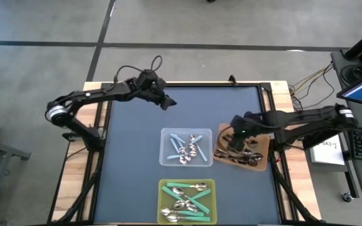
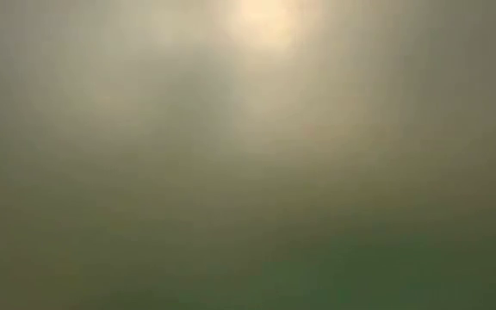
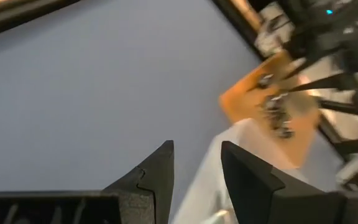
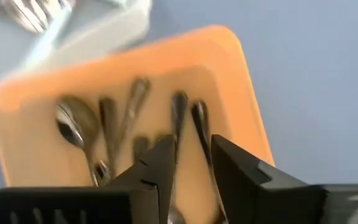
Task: Sort silverware by color (type)
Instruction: Return to Home Position
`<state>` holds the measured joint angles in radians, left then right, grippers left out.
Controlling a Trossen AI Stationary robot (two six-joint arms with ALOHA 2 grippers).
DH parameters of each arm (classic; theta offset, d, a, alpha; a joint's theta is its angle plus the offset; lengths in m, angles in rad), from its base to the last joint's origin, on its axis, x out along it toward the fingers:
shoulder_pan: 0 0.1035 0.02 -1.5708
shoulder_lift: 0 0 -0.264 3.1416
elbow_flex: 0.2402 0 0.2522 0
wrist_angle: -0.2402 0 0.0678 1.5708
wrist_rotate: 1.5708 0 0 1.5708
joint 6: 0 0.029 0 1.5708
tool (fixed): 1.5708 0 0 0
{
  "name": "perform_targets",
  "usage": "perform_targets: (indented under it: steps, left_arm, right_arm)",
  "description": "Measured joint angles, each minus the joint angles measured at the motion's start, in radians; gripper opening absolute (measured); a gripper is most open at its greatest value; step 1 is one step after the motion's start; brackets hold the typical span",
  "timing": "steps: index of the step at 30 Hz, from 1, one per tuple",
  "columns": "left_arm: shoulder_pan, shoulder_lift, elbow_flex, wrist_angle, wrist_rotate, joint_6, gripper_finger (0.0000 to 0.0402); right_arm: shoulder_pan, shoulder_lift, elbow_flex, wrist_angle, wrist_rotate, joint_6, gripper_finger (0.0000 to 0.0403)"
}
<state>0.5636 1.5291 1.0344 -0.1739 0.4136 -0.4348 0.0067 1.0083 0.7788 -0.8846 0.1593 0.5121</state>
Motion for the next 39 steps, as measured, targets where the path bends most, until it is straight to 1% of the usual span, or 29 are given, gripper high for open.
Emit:
perform_targets:
  steps: [2,5,10,12,14,19,22,24,27,30,32,36,39]
  left_arm:
    - [-0.001,-0.039,0.0,-0.003,0.025,-0.001,0.0115]
    - [-0.002,-0.116,0.0,-0.049,0.03,0.031,0.0115]
    - [-0.009,-0.289,0.0,-0.255,0.029,0.136,0.0115]
    - [-0.017,-0.363,-0.002,-0.325,0.003,0.151,0.0115]
    - [-0.034,-0.434,-0.016,-0.351,-0.036,0.157,0.0115]
    - [-0.093,-0.585,-0.074,-0.357,-0.139,0.149,0.0115]
    - [-0.129,-0.654,-0.127,-0.347,-0.215,0.099,0.0115]
    - [-0.151,-0.691,-0.174,-0.34,-0.244,0.068,0.0115]
    - [-0.184,-0.742,-0.273,-0.286,-0.272,0.01,0.0115]
    - [-0.215,-0.781,-0.402,-0.156,-0.275,-0.057,0.0115]
    - [-0.237,-0.799,-0.499,-0.031,-0.275,-0.104,0.0115]
    - [-0.263,-0.799,-0.694,0.286,-0.275,-0.203,0.0115]
    - [-0.264,-0.781,-0.803,0.5,-0.275,-0.286,0.0115]
  right_arm:
    - [0.0,-0.067,-0.069,0.09,0.002,0.0,0.0092]
    - [0.0,-0.143,-0.171,0.217,0.002,0.0,0.0086]
    - [0.0,-0.225,-0.322,0.353,0.001,-0.015,0.0079]
    - [0.0,-0.243,-0.371,0.395,0.001,-0.015,0.0079]
    - [0.0,-0.255,-0.412,0.437,0.001,-0.015,0.008]
    - [0.0,-0.27,-0.506,0.567,-0.001,0.011,0.008]
    - [-0.001,-0.268,-0.54,0.637,0.01,0.006,0.0077]
    - [-0.001,-0.268,-0.552,0.664,0.012,0.002,0.0074]
    - [-0.001,-0.271,-0.555,0.68,0.013,0.002,0.0071]
    - [-0.001,-0.269,-0.554,0.689,0.034,0.005,0.007]
    - [0.0,-0.268,-0.549,0.689,0.056,0.012,0.007]
    - [0.0,-0.268,-0.538,0.691,0.131,0.012,0.007]
    - [-0.001,-0.268,-0.538,0.688,0.158,0.007,0.007]
